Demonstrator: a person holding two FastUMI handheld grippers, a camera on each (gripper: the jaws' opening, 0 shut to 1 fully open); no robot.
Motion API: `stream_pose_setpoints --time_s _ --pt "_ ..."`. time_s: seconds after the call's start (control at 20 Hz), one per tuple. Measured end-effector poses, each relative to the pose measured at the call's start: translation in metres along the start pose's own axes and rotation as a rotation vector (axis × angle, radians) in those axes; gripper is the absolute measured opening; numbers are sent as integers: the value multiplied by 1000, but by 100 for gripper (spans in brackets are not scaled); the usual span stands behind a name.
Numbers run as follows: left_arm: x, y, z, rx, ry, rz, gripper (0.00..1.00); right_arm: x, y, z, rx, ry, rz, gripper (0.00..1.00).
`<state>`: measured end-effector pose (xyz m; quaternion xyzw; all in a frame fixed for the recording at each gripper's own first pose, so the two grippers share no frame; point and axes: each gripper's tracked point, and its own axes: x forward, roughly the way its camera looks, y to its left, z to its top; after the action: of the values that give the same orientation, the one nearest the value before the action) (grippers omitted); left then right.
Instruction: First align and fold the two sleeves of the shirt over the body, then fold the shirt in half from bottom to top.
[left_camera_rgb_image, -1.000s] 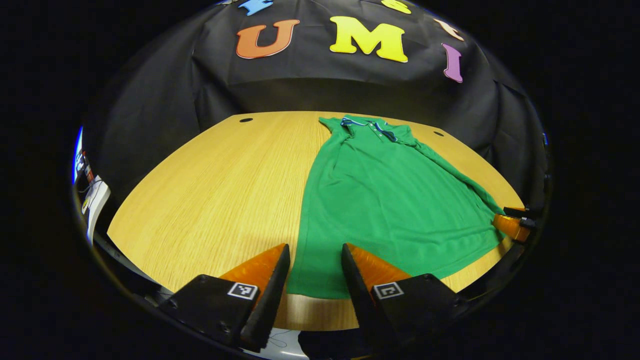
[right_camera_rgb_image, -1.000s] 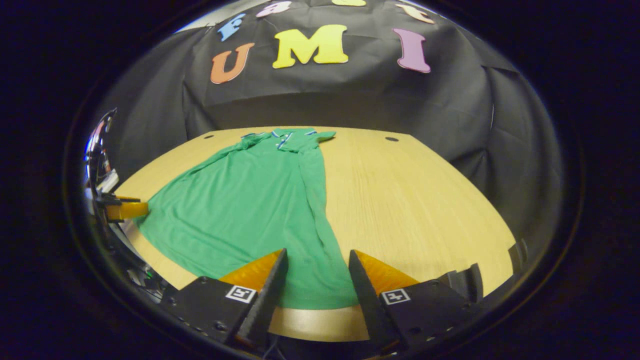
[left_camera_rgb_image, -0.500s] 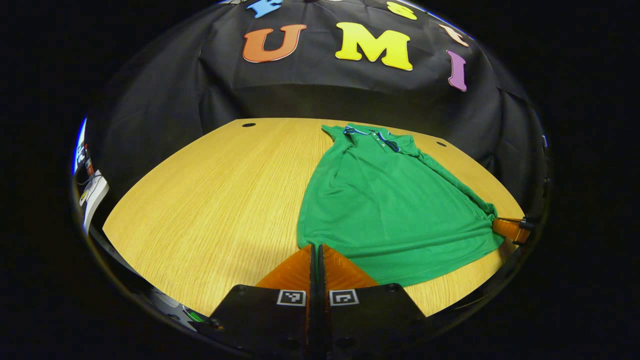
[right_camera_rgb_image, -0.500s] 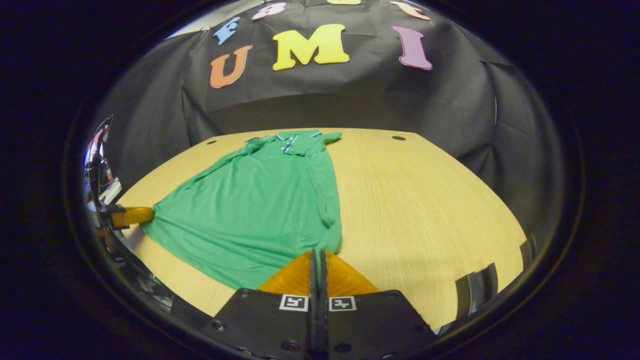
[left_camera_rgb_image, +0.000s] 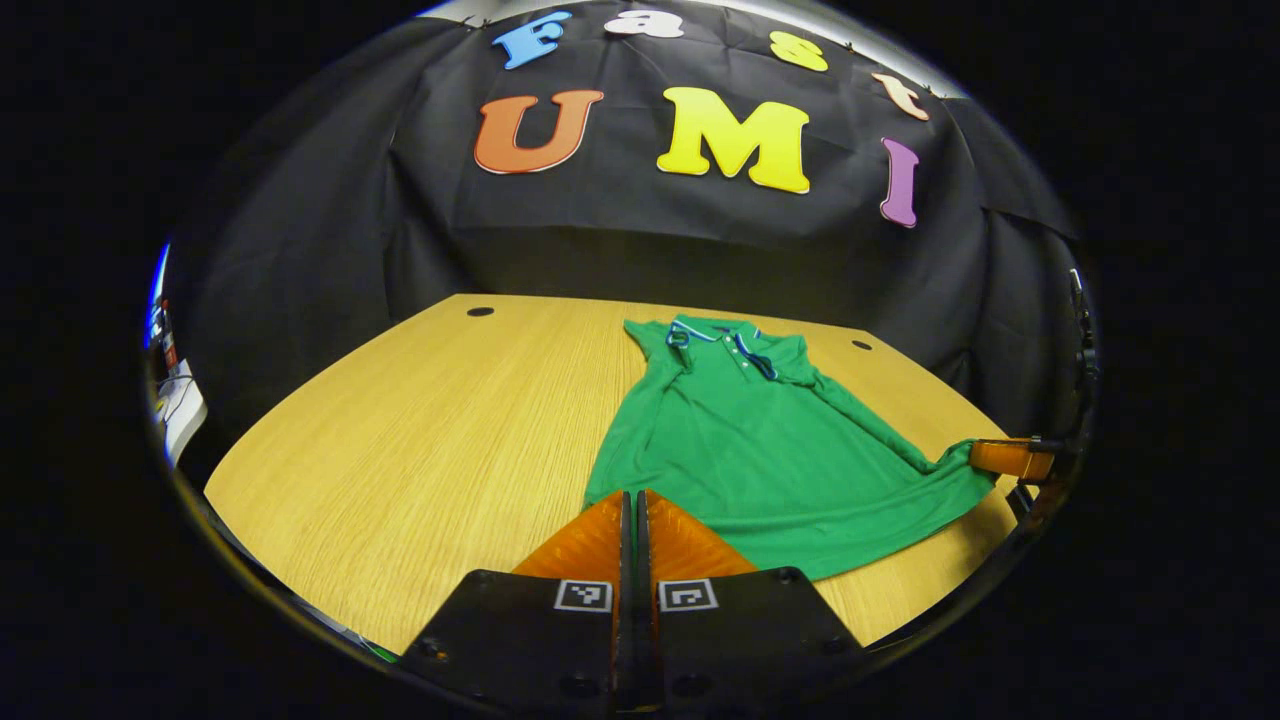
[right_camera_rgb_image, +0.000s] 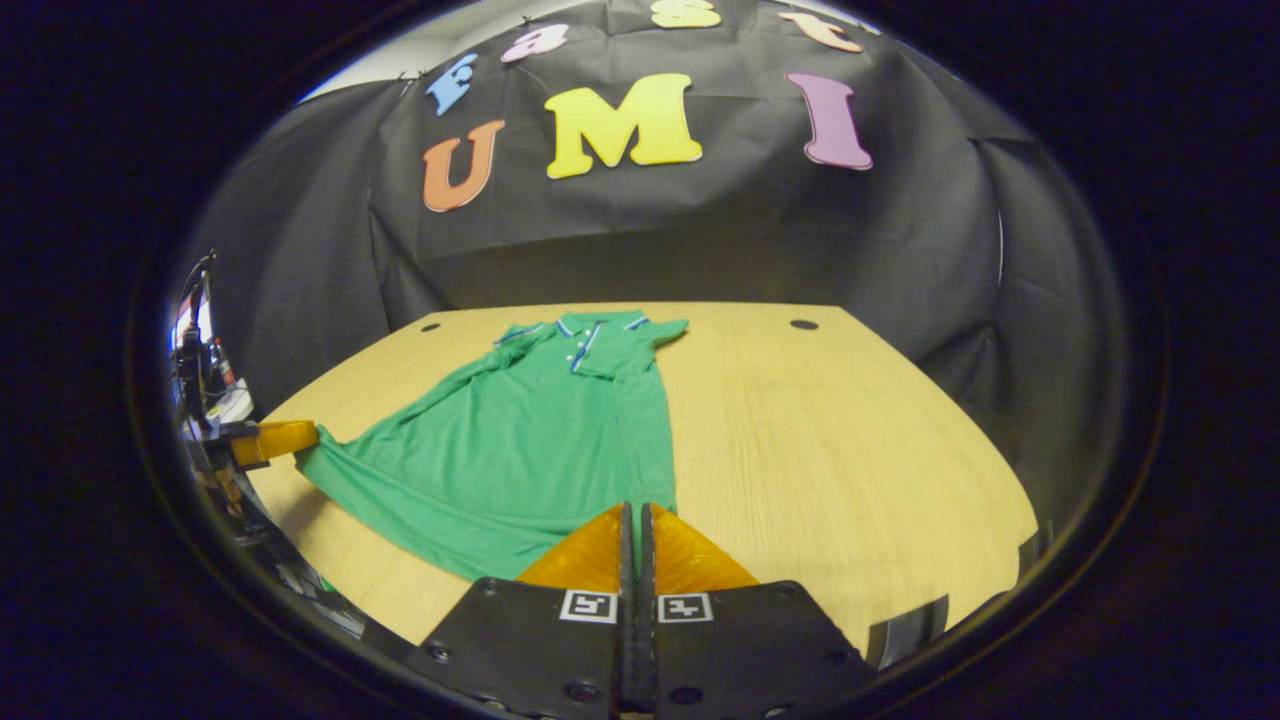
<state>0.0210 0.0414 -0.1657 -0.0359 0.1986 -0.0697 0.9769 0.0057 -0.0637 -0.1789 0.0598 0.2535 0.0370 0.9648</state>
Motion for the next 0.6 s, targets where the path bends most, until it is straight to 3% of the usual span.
stream_pose_setpoints --time_s 0.3,0.6 --pt "44 4 72 13 -99 -12 3 37 10 77 -24 -86 -8 0" --pt "123 4 138 37 -121 -37 3 110 3 168 6 -138 -24 0"
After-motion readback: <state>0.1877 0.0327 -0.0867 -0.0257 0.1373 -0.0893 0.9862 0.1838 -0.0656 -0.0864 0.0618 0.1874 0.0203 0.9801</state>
